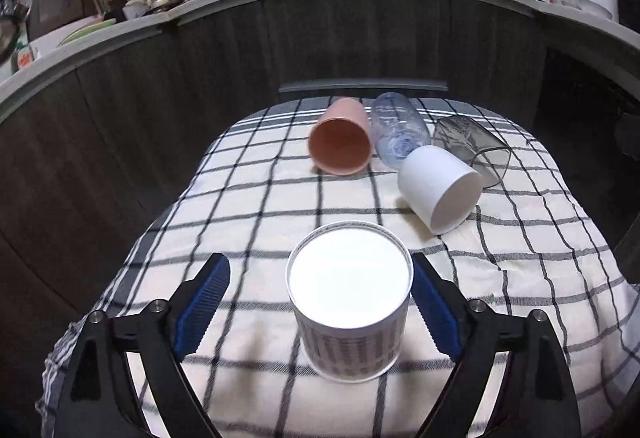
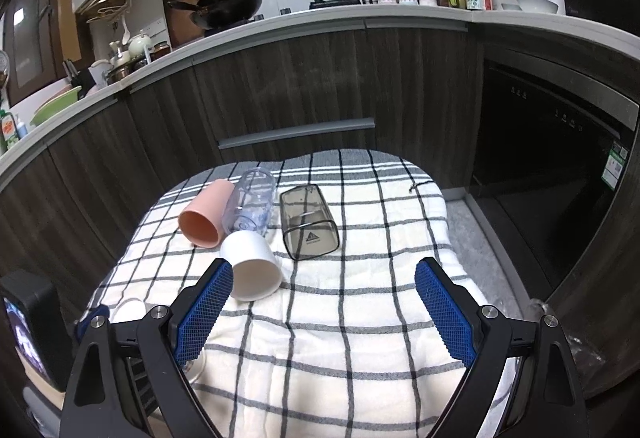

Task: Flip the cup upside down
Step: 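Lower the inverted cup onto the cloth and open the left gripper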

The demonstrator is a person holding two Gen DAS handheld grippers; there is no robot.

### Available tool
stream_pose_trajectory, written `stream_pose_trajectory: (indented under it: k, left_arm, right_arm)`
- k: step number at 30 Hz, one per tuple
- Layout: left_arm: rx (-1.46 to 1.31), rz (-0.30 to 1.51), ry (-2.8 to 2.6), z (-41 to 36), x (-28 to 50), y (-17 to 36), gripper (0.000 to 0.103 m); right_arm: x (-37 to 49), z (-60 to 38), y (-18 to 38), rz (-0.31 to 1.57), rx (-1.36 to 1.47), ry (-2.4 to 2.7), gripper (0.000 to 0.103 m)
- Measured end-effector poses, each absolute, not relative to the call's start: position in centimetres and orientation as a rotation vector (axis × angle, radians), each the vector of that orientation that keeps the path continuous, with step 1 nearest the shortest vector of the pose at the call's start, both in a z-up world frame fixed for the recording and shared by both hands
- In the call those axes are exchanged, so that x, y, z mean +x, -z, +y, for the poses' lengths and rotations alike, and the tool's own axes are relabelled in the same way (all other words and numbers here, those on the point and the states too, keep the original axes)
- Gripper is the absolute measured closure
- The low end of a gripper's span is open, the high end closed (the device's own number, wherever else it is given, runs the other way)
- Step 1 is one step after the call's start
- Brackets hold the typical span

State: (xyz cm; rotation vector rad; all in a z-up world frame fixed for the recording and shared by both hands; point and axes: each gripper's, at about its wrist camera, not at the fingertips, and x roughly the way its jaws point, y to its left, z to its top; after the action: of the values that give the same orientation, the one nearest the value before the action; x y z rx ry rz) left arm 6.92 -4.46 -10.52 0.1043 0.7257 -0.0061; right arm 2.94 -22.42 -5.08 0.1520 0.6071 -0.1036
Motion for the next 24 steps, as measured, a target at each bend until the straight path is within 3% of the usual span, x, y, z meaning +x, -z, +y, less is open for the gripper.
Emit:
stream_pose_trajectory:
  k: [24]
  left_arm:
    - [0.038,0.629,0.081,-2.2,-0.5,1.5,0.012]
  right_arm:
    - [-3.3,-18.9,0.6,0.548,0.053,0.168,0.01]
